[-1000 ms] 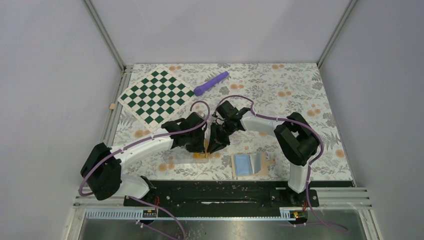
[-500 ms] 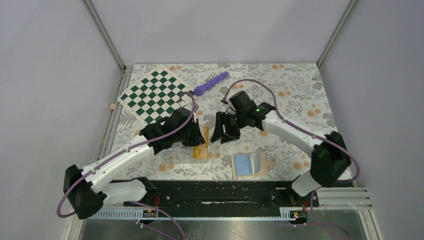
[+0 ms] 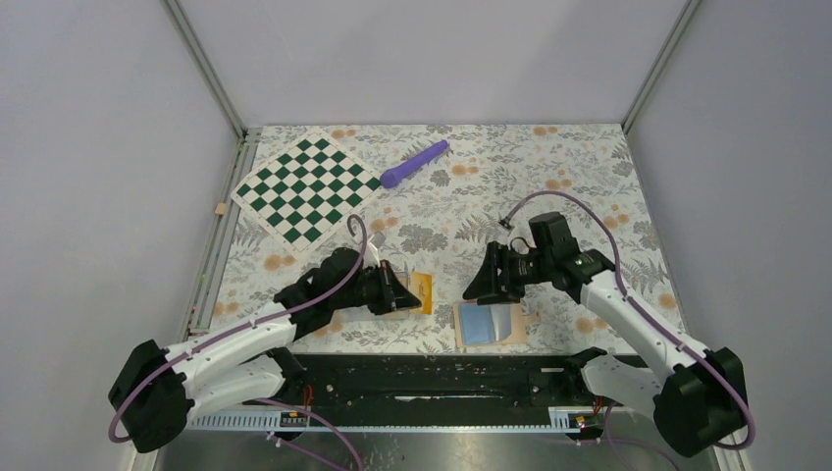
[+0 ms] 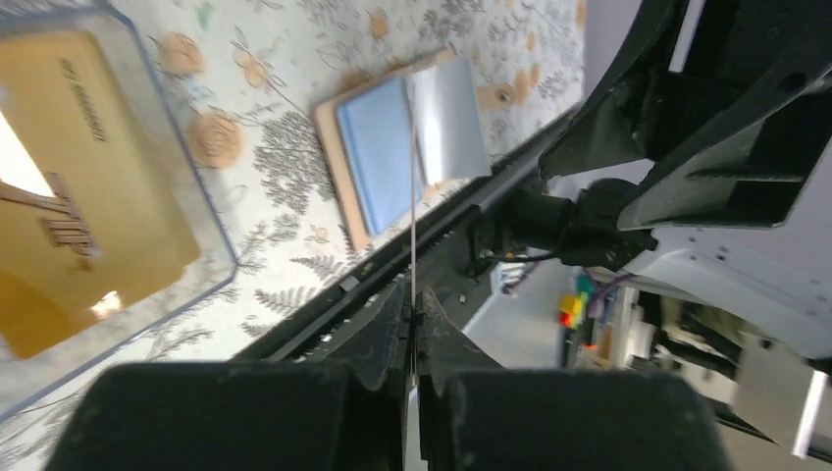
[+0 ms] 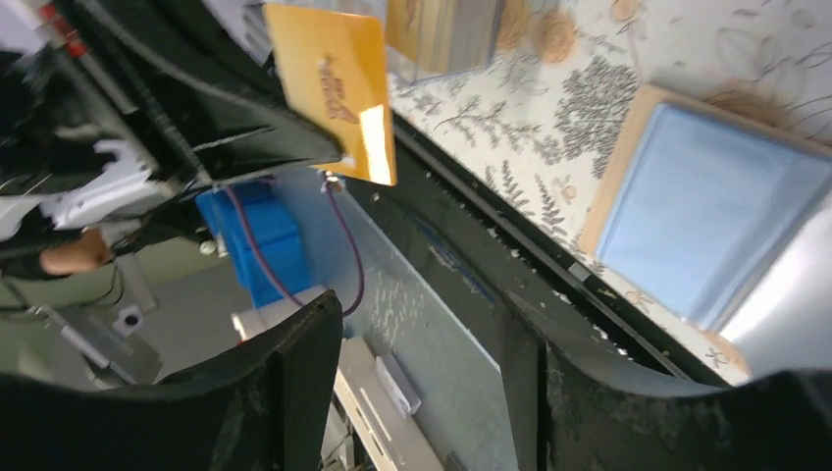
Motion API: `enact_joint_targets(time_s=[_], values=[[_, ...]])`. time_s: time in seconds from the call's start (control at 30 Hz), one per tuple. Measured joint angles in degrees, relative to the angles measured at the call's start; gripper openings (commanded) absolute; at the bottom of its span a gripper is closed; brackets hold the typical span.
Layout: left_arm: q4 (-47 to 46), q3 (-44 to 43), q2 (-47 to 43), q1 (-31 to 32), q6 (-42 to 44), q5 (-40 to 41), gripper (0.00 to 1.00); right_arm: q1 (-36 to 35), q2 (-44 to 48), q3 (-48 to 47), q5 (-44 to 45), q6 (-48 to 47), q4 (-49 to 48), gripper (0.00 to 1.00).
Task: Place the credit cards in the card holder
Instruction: Pick up the credit card from the storage box.
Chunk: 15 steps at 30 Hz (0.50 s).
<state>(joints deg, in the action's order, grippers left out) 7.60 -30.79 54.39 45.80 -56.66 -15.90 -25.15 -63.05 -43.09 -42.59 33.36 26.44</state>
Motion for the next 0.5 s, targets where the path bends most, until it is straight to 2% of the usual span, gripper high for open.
enact_joint_targets(time_s=[0.1, 0.3, 0.5], values=[[-8.1, 4.1, 0.9, 0.0, -3.9, -5.0, 0.00, 1.3, 3.5, 4.9, -5.7, 1.7, -4.3, 0.62], [-19.9, 3.9, 2.5, 0.3, -6.4, -12.0, 0.00, 1.6, 4.6, 11.6, -16.0, 8.1, -17.3, 0.57], [-24.5, 2.7, 6.1, 1.6, -6.9, -15.5, 0.00, 1.6, 4.4, 17.6, -21.6, 22.7, -40.5, 0.52]])
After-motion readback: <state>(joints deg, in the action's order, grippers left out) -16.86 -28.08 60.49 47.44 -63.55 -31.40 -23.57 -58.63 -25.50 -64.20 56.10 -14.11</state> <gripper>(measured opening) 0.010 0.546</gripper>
